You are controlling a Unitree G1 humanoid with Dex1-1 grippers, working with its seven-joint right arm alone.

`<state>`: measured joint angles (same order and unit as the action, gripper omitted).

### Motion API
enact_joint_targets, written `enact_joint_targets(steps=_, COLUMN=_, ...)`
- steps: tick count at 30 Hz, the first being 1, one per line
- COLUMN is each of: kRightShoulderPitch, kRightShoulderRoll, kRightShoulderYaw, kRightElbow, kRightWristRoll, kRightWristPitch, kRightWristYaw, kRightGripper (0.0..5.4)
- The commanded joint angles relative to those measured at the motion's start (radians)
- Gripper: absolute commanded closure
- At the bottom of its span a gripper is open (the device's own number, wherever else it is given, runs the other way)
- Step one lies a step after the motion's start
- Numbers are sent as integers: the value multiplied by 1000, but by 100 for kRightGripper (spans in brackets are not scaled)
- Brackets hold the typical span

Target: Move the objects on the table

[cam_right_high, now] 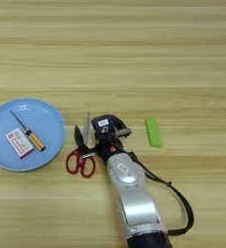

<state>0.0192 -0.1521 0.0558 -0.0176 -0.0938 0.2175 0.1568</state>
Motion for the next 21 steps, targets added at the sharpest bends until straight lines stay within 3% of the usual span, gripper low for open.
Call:
enact_joint_targets(steps=1, kRightShoulderPitch=-37, kRightShoulderRoll=-27, kRightShoulderYaw=-34, kRightElbow=-60, kRightWristRoll=1, kRightWristPitch=-14, kRightWristYaw=-11, kRightGripper=3)
enact_joint_targets(steps=21, kRightShoulderPitch=-17, kRightShoulderRoll=-76, kRightShoulderYaw=-96, kRightElbow=-8, kRightWristRoll=-3, kRightWristPitch=-36, kRightWristYaw=-8, kRightGripper=3)
